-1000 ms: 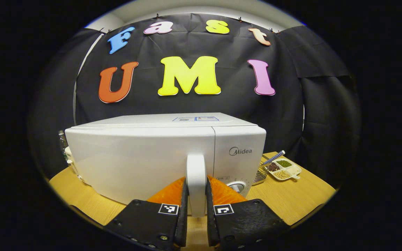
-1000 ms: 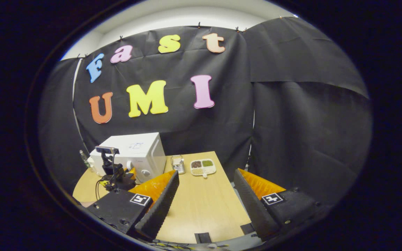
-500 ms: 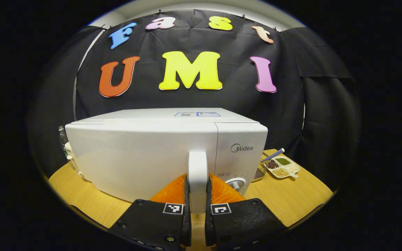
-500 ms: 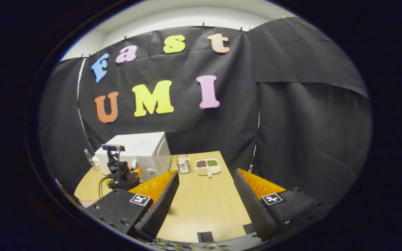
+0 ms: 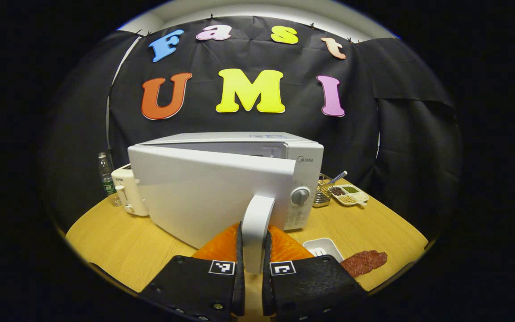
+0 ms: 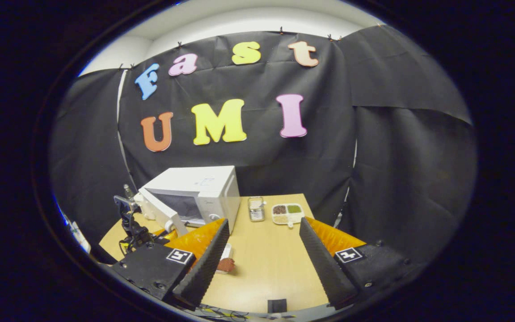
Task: Open the microwave oven with the left hand, put the food in, and close the microwave oven.
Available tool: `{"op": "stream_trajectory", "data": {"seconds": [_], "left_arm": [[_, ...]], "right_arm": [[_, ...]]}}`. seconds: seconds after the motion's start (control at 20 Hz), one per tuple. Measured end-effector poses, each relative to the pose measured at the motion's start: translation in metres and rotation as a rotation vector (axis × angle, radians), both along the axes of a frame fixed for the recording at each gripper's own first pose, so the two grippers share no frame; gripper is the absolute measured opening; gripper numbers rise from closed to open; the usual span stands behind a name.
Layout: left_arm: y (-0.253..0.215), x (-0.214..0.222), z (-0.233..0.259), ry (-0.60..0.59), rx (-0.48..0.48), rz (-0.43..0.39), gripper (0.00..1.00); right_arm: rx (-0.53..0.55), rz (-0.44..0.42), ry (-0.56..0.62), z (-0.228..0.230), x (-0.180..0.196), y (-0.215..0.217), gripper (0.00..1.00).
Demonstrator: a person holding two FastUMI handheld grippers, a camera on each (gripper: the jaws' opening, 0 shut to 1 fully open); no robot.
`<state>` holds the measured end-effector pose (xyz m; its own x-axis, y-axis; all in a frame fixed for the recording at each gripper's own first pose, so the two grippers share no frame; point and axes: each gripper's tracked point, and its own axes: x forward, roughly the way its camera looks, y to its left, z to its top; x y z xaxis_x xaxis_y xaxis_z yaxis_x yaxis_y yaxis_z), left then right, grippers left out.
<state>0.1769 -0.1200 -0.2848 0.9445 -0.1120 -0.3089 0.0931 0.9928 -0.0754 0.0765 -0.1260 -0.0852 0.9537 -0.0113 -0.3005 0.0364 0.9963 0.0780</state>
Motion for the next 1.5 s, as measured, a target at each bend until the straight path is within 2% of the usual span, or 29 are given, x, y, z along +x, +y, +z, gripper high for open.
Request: {"op": "stream_trajectory", "data": {"seconds": [0.2, 0.45, 0.6, 0.65, 0.7, 0.75, 1.05, 1.15, 1.2, 1.25, 1.3, 1.4, 1.45, 1.5], "left_arm": [[0.039, -0.040, 0.000, 0.021, 0.030, 0.031, 0.14], [0.085, -0.069, -0.003, 0.041, 0.045, 0.076, 0.14], [0.112, -0.083, -0.005, 0.052, 0.061, 0.107, 0.15], [0.121, -0.087, -0.005, 0.053, 0.065, 0.115, 0.25], [0.130, -0.089, -0.006, 0.055, 0.062, 0.124, 0.17], [0.137, -0.091, -0.007, 0.057, 0.057, 0.131, 0.16], [0.171, -0.106, -0.009, 0.062, 0.063, 0.141, 0.18], [0.176, -0.107, -0.009, 0.061, 0.061, 0.129, 0.24], [0.180, -0.106, -0.010, 0.064, 0.057, 0.128, 0.23], [0.185, -0.108, -0.009, 0.066, 0.047, 0.128, 0.53], [0.188, -0.109, -0.010, 0.065, 0.031, 0.125, 0.57], [0.196, -0.113, -0.009, 0.059, 0.021, 0.125, 0.73], [0.201, -0.116, -0.008, 0.055, 0.040, 0.129, 0.72], [0.207, -0.118, -0.007, 0.048, 0.060, 0.132, 0.89]], "right_arm": [[0.028, 0.086, 0.014, -0.007, 0.005, 0.053, 1.00], [0.037, 0.144, 0.012, -0.011, 0.002, 0.103, 1.00], [0.044, 0.158, 0.016, -0.014, -0.005, 0.124, 1.00], [0.048, 0.165, 0.022, -0.018, -0.008, 0.130, 1.00], [0.057, 0.173, 0.021, -0.018, -0.010, 0.136, 1.00], [0.059, 0.173, 0.023, -0.019, -0.012, 0.141, 1.00], [0.049, 0.169, 0.038, -0.030, -0.020, 0.163, 1.00], [0.062, 0.176, 0.041, -0.032, -0.024, 0.170, 1.00], [0.070, 0.181, 0.046, -0.032, -0.025, 0.175, 1.00], [0.071, 0.179, 0.047, -0.034, -0.027, 0.177, 1.00], [0.067, 0.174, 0.047, -0.034, -0.028, 0.177, 1.00], [0.058, 0.171, 0.051, -0.036, -0.030, 0.181, 1.00], [0.056, 0.173, 0.051, -0.037, -0.031, 0.183, 1.00], [0.053, 0.174, 0.052, -0.039, -0.031, 0.185, 1.00]]}}
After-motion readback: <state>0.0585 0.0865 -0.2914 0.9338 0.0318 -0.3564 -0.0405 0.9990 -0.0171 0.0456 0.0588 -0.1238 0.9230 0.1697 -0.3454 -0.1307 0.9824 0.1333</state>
